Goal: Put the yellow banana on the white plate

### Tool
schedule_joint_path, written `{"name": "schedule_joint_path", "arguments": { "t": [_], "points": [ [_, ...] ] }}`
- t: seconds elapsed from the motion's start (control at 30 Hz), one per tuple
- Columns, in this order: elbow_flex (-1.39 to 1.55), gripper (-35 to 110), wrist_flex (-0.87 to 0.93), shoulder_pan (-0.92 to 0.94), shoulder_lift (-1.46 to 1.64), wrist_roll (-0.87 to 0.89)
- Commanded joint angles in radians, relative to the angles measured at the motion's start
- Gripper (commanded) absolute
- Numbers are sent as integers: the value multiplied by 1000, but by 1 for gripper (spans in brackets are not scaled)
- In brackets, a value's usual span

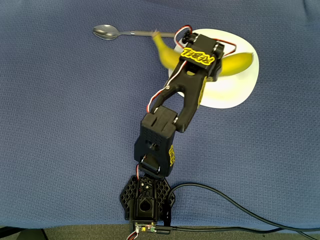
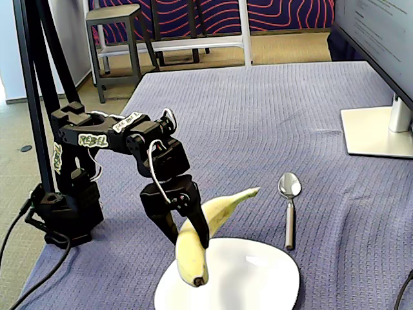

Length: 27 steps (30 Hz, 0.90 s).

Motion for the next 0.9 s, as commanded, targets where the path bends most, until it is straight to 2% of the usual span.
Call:
{"name": "schedule_joint_path", "arguments": {
  "t": [0.0,0.57,0.7,0.87],
  "points": [
    [-166,0,-28,26,-6,-14],
    [-304,0,-77,189,-213,-132],
    [-351,0,-2,196,-273,-149],
    [-463,0,140,153,-325,-87]
  ]
}}
